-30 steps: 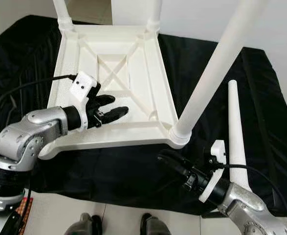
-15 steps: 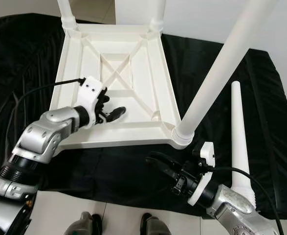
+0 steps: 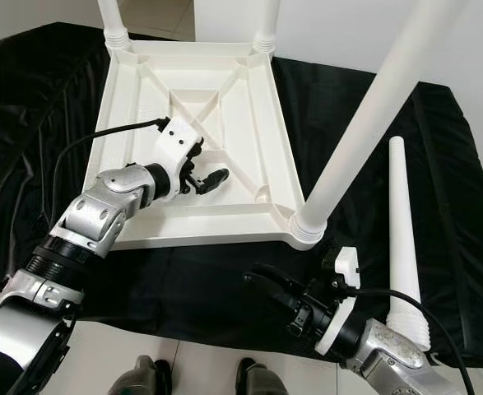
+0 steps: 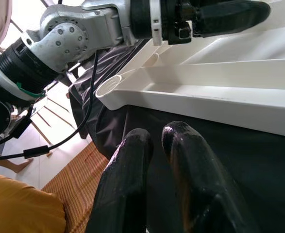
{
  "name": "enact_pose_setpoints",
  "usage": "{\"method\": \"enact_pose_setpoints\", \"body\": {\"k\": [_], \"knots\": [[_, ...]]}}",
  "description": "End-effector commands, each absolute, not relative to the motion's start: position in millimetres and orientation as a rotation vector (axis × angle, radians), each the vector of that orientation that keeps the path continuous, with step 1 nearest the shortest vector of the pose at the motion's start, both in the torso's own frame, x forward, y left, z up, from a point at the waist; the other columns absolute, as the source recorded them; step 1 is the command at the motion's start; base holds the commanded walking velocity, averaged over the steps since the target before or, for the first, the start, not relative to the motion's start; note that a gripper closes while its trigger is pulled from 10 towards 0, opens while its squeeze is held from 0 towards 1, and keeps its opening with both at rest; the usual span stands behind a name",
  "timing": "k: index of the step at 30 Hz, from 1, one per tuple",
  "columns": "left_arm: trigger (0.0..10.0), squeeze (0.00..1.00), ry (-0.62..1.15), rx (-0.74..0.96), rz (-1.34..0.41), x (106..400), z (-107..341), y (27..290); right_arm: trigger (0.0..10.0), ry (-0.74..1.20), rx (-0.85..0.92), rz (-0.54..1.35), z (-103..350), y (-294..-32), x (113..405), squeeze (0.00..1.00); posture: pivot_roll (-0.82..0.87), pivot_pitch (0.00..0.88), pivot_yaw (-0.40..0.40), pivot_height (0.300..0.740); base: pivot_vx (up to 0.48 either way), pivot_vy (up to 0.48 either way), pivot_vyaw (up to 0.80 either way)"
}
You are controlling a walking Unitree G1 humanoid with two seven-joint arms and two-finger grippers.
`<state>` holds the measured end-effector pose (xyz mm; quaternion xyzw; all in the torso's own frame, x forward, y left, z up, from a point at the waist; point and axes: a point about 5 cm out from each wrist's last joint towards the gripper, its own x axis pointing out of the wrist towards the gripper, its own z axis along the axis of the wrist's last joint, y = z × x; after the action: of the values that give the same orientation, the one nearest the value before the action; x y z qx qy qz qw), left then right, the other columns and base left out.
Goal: Building children table
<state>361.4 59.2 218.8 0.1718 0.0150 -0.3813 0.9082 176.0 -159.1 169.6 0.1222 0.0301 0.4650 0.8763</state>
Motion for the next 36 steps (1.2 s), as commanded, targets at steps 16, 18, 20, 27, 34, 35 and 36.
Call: {"method": "enact_pose_setpoints", "body": {"k": [16, 18, 20, 27, 34, 35, 36], "knots": [[10.0, 0.00, 0.007, 0.459, -0.799, 380, 218, 56, 10.0, 0.024, 0.250, 0.949, 174, -156, 174, 0.00, -0.04, 0.204, 0.002, 0.740, 0.000, 0.000, 0.00], [10.0, 0.00, 0.015, 0.454, -0.814, 380, 218, 57, 10.0, 0.024, 0.250, 0.945, 174, -157, 173, 0.00, -0.04, 0.208, 0.002, 0.740, 0.000, 0.000, 0.00], [10.0, 0.00, 0.024, 0.423, -0.863, 376, 219, 59, 10.0, 0.026, 0.247, 0.937, 174, -158, 172, 0.00, -0.05, 0.211, 0.009, 0.740, 0.000, 0.000, 0.00], [10.0, 0.00, 0.037, 0.311, -1.093, 331, 212, 51, 10.0, 0.035, 0.236, 0.913, 172, -166, 173, 0.00, -0.04, 0.210, 0.002, 0.740, 0.000, 0.000, 0.00], [10.0, 0.00, 0.057, 0.290, -1.130, 318, 198, 40, 10.0, 0.035, 0.233, 0.920, 173, -166, 176, 0.00, -0.02, 0.210, -0.011, 0.740, 0.000, 0.000, 0.00], [10.0, 0.00, 0.057, 0.290, -1.130, 318, 198, 40, 10.0, 0.035, 0.233, 0.920, 173, -166, 176, 0.00, -0.02, 0.210, -0.011, 0.740, 0.000, 0.000, 0.00], [10.0, 0.00, 0.060, 0.295, -1.135, 317, 196, 39, 10.0, 0.035, 0.233, 0.921, 173, -166, 177, 0.00, -0.02, 0.210, -0.011, 0.740, 0.000, 0.000, 0.00]]}}
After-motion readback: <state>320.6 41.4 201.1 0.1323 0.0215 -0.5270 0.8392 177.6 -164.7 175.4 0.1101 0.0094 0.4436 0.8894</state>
